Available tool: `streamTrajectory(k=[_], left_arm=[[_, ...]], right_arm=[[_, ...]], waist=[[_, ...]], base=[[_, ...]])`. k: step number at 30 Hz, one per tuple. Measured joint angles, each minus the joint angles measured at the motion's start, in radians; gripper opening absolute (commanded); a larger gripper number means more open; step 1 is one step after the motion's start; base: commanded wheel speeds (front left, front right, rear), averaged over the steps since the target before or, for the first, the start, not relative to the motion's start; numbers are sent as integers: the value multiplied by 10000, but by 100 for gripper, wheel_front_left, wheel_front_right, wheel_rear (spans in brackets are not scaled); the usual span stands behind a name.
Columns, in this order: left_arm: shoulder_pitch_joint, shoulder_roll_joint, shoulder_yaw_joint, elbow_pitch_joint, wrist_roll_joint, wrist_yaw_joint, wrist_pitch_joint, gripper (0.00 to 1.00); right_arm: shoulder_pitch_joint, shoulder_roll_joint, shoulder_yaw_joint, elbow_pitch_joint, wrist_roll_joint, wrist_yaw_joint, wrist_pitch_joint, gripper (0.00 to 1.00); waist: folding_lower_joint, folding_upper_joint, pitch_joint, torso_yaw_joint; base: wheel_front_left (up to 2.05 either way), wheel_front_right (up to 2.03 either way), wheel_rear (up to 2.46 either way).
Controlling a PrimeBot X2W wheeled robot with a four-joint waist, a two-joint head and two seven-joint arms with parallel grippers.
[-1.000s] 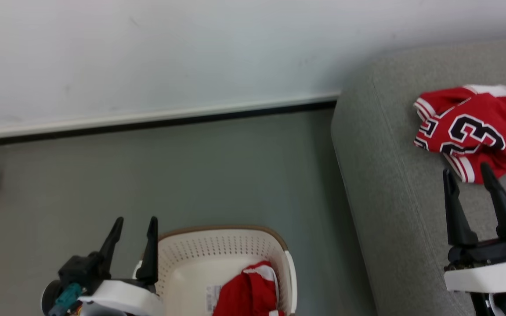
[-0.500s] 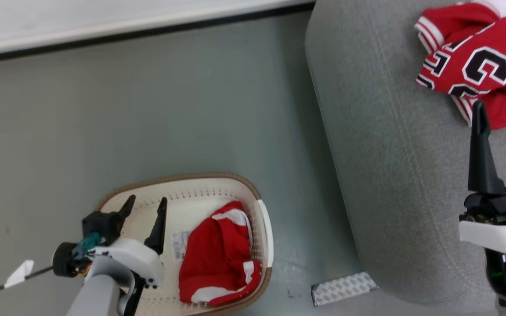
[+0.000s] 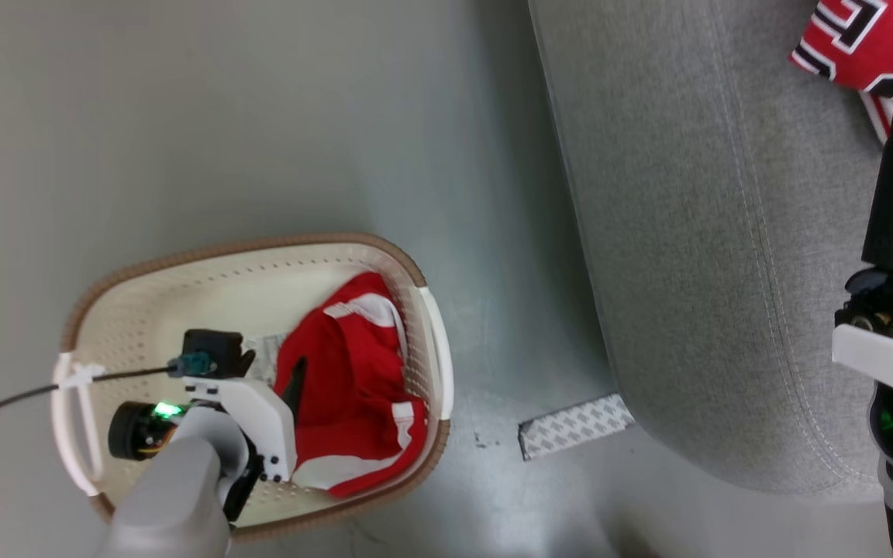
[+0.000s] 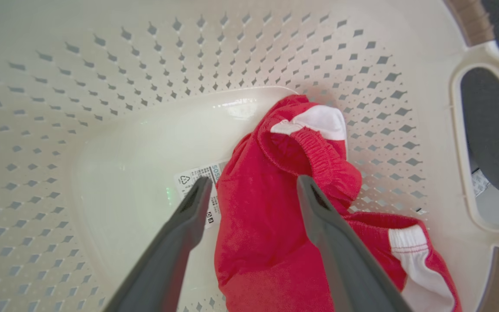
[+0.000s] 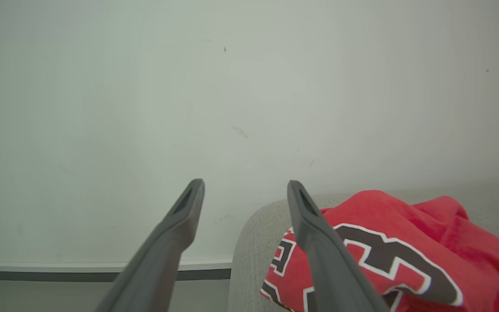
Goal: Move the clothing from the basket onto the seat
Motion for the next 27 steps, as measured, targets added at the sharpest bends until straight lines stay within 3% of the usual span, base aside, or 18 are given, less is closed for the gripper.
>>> streamTrajectory(k=[8,14,27], left_arm=[[-891,546,-1218,792,-991,0,832,100],[-1499,972,-1534,1254,-1337,2,1089,100],[-2331,1014,-2736,1513,-1724,2,1852,100]], right_arm=[[-445,328,52,-769,148,0,-2,100],[-497,527,136,-1231,148,0,-2,100],[-609,717,263,-1630,27,0,0,100]], waist=[[-1,0,1104,-463],[-1,0,1874,-768],[-3,0,2745,-914]], base=[[0,0,0],[0,0,0],[1,1,1]])
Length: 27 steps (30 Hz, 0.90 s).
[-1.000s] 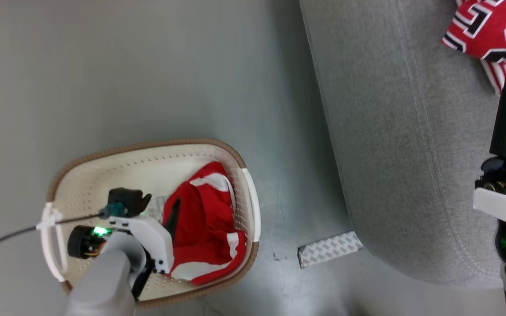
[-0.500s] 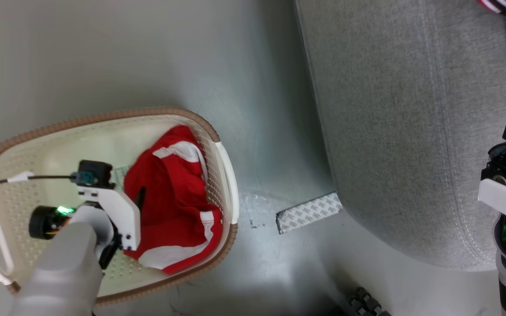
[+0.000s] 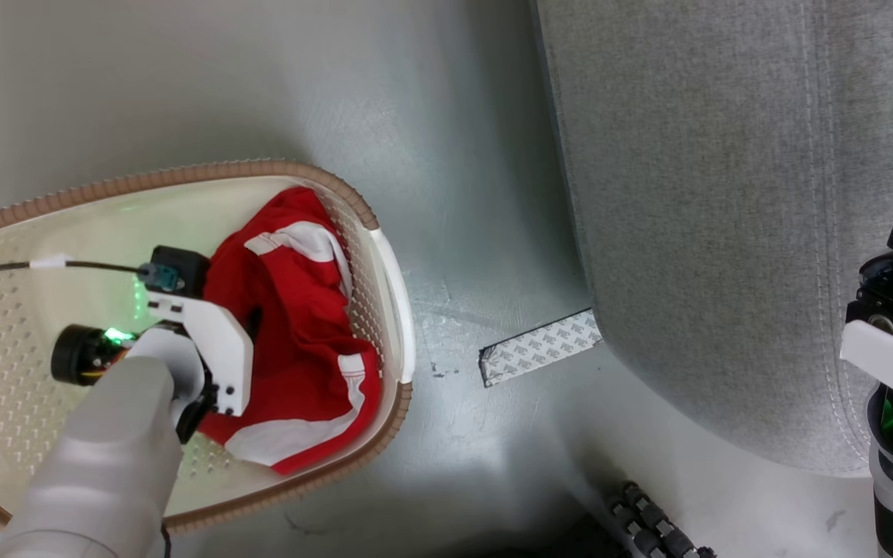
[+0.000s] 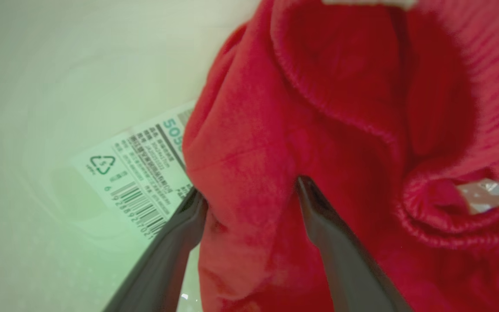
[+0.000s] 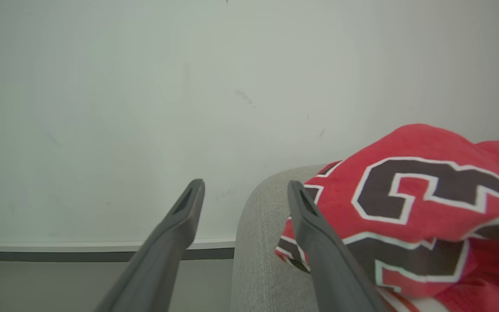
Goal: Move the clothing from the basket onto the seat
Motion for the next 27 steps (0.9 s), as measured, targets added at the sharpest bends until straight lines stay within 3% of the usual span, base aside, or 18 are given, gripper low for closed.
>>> streamTrajectory(k=[8,9,10,12,22,27], left_arm=[[-182,-4,-541,-77,-518,-2,176,100],[-186,0,-631,-130,-568,-2,178,96],[-186,6,-721,-196,-633,0,184,69],[-186,81,-943,-313,-794,2,174,0],[-215,520,-1732,-596,-1636,-2,-337,0],[-41,412,-2004,-629,-2151,0,-677,0]], right_arm=[[-23,10,305,-107,-512,0,0,100],[-23,10,314,-113,-545,0,0,100],[-23,10,330,-115,-593,0,0,100],[-23,17,376,-115,-650,0,-2,100],[-202,48,420,31,-686,0,0,100],[-205,56,382,286,-685,0,0,100]], waist=[[-1,1,138,241],[-1,1,151,271],[-1,0,162,301],[-1,0,178,347],[0,1,-13,281],[-1,0,-614,350]], base=[[10,10,10],[7,7,7],[7,7,7],[5,5,5],[0,0,0],[0,0,0]])
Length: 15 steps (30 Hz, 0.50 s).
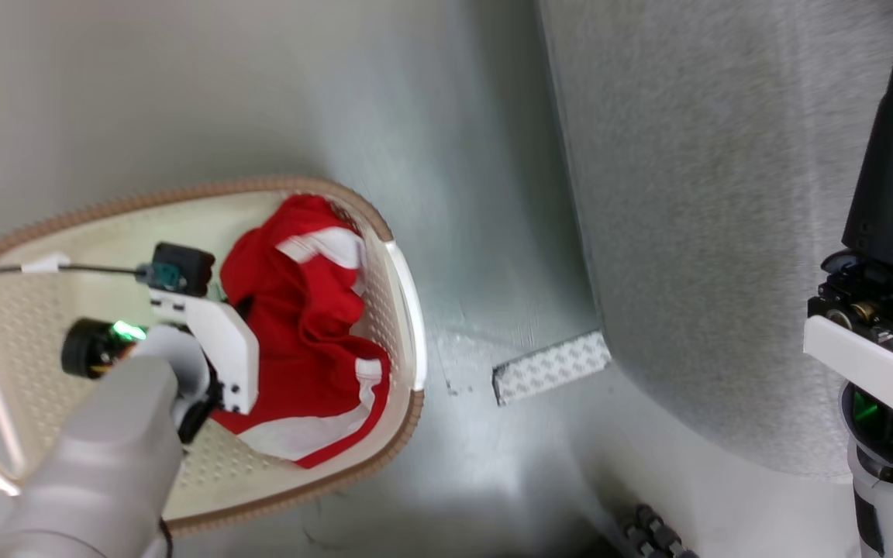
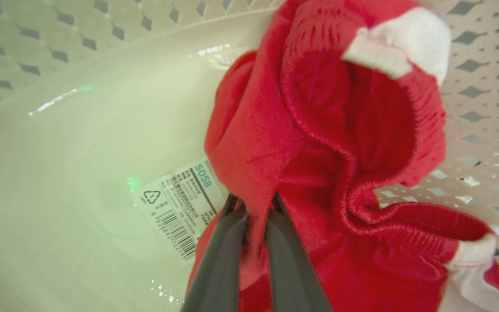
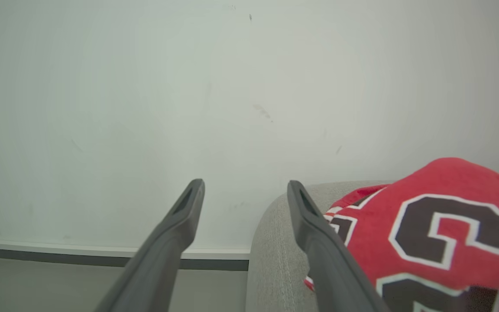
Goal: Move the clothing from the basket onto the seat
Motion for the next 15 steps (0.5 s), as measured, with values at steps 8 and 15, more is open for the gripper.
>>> streamTrajectory(k=[8,15], left_arm=[[774,-385,-378,-19,-878,0,-614,0],[1665,-838,-767,-253,-1513,0,-1413,0]], right_arm=[[126,-159,36,562,0,0,-2,100],[726,-497,104,1120,94,0,-2,100]], waist=[[0,0,-1568,242],[0,0,-3311,545]], base=[[0,0,0],[0,0,0]])
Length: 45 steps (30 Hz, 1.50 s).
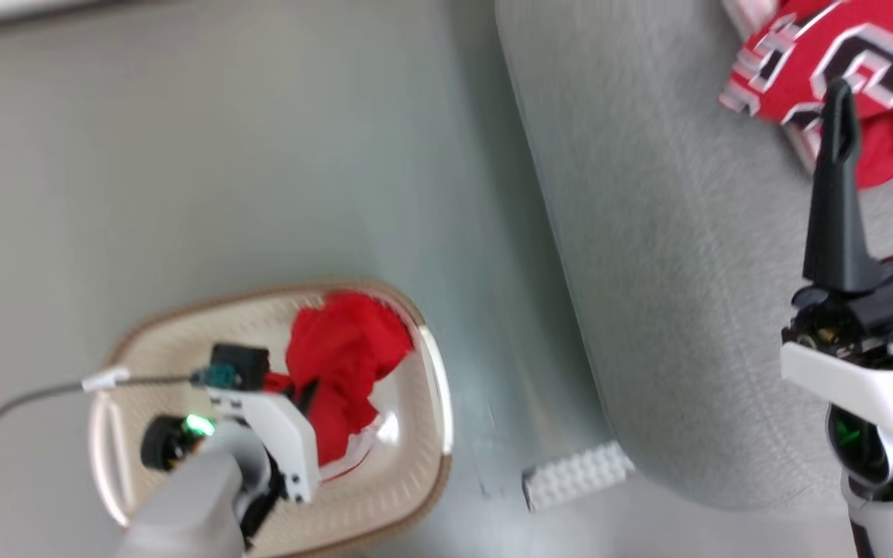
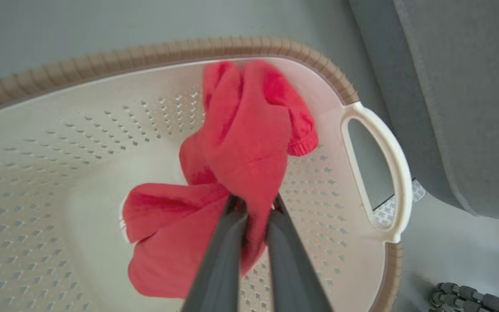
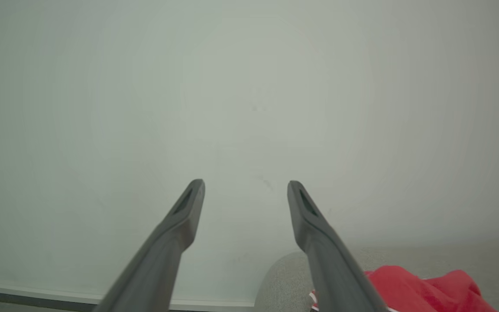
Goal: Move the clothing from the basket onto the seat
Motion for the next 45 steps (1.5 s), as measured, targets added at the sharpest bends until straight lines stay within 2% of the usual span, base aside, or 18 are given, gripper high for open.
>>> streamTrajectory(k=[7,14,19,23,28,35,45], left_arm=[[902,-71,-610,-658,-431,0,-556,0],[1482,159,-809,-1639,-642,0,-775,0],[1772,387,-102,-2957,-424,10,-790,0],[1999,686,631,-4238,157,288,-790,0],[2156,1034,1306,-5712,610,616,-798,0],[2155,1369,1720,-7553,721,1093,-800,0],[2355,1659,1676,-8891,756,1580,-362,0]], right_arm=[[774,-303,13,510,207,0,0,100],[1631,-552,46,941,368,0,0,100],[2162,-625,98,1145,539,0,0,100],[2460,-665,222,1289,642,0,0,100],[2611,-679,428,1404,732,0,0,100],[2818,-642,773,1645,872,0,0,100],[2801,-692,1467,1964,932,0,0,100]], waist=[[-1,0,-1953,385],[-1,0,-3840,911],[-2,0,-4935,1387],[-1,0,-5594,1794],[-1,0,-6103,2246],[0,1,-6467,2539],[1,1,-6423,2540]], base=[[0,0,0],[0,0,0],[0,0,0],[0,0,0],[0,0,0],[0,0,0],[0,0,0]])
